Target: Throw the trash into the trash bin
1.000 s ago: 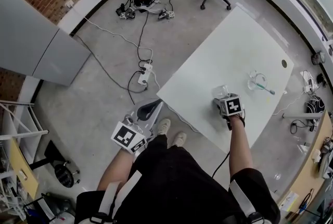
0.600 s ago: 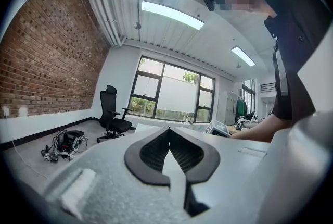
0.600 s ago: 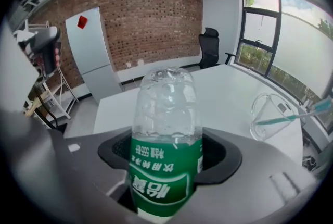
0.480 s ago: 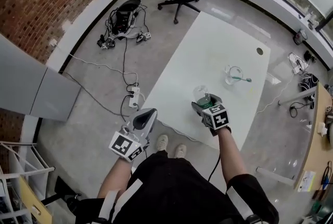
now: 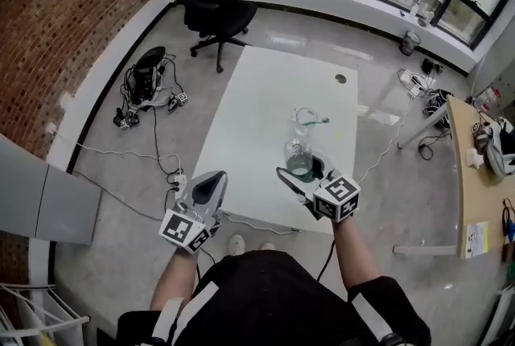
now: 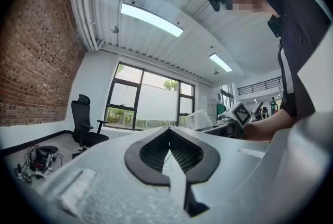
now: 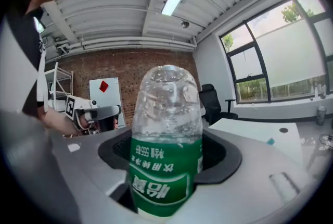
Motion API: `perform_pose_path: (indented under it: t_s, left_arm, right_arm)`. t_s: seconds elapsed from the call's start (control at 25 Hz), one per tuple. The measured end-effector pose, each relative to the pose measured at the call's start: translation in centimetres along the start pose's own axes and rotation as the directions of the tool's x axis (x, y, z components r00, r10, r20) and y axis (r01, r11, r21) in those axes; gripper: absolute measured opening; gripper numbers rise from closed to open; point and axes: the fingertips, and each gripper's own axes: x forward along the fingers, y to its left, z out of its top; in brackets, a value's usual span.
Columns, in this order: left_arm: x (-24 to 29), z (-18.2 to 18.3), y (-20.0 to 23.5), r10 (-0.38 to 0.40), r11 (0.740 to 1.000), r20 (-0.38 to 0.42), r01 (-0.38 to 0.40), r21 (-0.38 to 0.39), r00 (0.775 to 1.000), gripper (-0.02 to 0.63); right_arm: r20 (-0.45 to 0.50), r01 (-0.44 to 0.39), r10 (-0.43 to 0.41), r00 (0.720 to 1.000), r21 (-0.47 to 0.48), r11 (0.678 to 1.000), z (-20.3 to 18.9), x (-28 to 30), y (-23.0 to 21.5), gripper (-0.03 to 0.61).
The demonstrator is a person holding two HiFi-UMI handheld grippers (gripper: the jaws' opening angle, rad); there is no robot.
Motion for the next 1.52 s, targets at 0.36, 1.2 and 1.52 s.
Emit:
perform_pose_path:
  t_s: [0.36,1.2,1.52]
  left_arm:
    - [2.6,0.8,-1.1,-0.034,0.999,0.043,0.034,-0.008,0.999,0.002]
    - [9.7,-0.8,-13.2,-0.659,0.742,0.051,0.66,-0.117,0.75,0.002]
    - [8.7,-2.3,-23.9,-0.876,0.45,0.114,0.878,-0.162,0.469,0.002]
  right_arm:
    - [0.19,0.113,-0.129,0.973,0.092,0.989,0.5,-10.3,-1.9,0.319]
    - [0.315,0.7,-0.743,0.591,0.259,0.666,-0.9,-26.2,5.4,0.319]
    - [0.246,0.861,-0.909,0.337,0.312,0.403,-4.4,-31.5,15.2,0.319]
